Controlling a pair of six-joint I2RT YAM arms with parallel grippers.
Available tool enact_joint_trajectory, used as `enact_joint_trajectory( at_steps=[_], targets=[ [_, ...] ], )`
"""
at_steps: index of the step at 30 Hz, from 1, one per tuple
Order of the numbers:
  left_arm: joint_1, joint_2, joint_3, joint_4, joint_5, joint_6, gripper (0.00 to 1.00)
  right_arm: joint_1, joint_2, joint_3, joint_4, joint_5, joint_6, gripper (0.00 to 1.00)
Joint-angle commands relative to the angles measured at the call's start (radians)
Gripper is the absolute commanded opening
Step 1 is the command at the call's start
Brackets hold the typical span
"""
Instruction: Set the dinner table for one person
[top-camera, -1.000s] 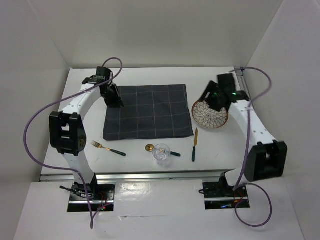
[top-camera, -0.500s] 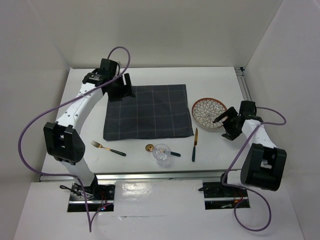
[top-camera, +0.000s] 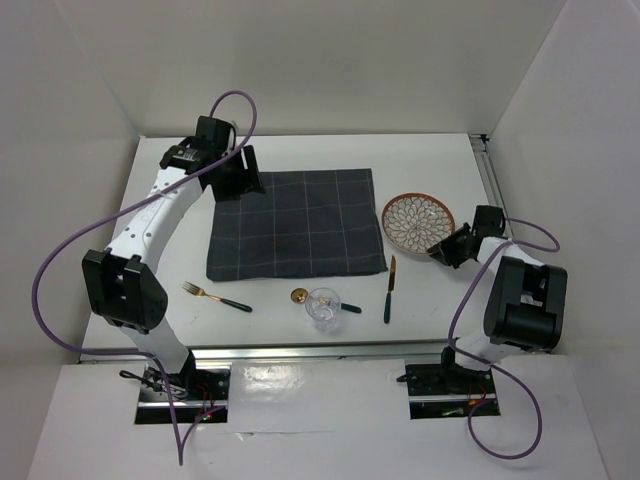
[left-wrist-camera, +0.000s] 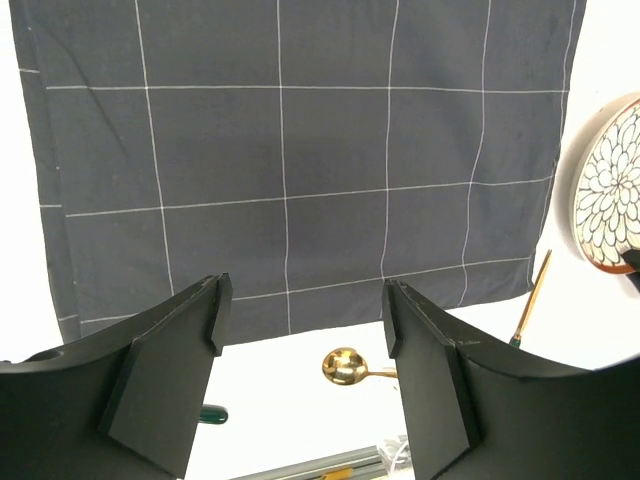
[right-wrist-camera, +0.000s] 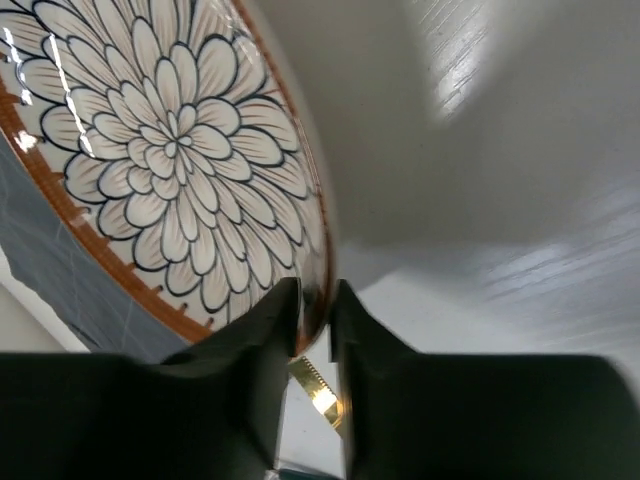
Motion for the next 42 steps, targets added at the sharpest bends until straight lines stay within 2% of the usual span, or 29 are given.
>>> enact_joint_trajectory(
  at_steps=[1,2,5,9,13,16,18,20,23,27,30,31,36,42],
  targets=[
    [0.000,-0.039,0.001,-0.004,0.009,0.036,0.78,-0.001,-0.012,0.000,0.083,0.006,0.014,0.25],
    [0.000,-0.039,0.001,-0.004,0.009,0.036,0.78,-0.001,-0.025,0.029,0.057,0.006,0.014,0.14],
    [0.000,-0.059,0.001,-0.004,0.009,0.046,0.80,-0.001,-0.071,0.086,-0.006,0.029,-0.021,0.00],
    [0.000,-0.083,0.001,0.008,-0.097,0.046,0.80,-0.001,-0.145,0.239,-0.064,0.050,-0.055,0.00],
    [0.000,-0.103,-0.008,0.008,-0.163,0.055,0.80,0.043,-0.157,0.388,-0.086,-0.015,-0.111,0.00],
    [0.000,-0.134,-0.033,-0.015,-0.214,0.043,0.81,0.122,-0.063,0.533,-0.138,-0.075,-0.135,0.00],
    [0.000,-0.157,-0.060,-0.024,-0.266,0.004,0.83,0.232,0.017,0.589,-0.138,-0.126,-0.145,0.00],
    [0.000,-0.200,-0.129,-0.024,-0.387,-0.048,0.88,0.359,0.107,0.664,-0.138,-0.144,-0.145,0.00],
    [0.011,-0.237,-0.206,-0.044,-0.475,-0.089,1.00,0.499,0.248,0.771,-0.126,-0.144,-0.145,0.00],
    [0.038,-0.281,-0.235,-0.110,-0.504,-0.114,1.00,0.566,0.445,0.951,-0.178,-0.229,-0.154,0.00],
    [0.055,-0.333,-0.289,-0.168,-0.603,-0.204,1.00,0.610,0.572,1.076,-0.213,-0.259,-0.176,0.00],
    [0.072,-0.355,-0.307,-0.168,-0.604,-0.204,1.00,0.619,0.597,1.098,-0.240,-0.259,-0.176,0.00],
    [0.160,-0.476,-0.416,-0.150,-0.418,-0.204,1.00,0.645,0.660,1.127,-0.241,-0.249,-0.176,0.00],
    [0.160,-0.508,-0.501,-0.150,-0.335,-0.204,1.00,0.645,0.691,1.095,-0.221,-0.249,-0.176,0.00]
  ],
)
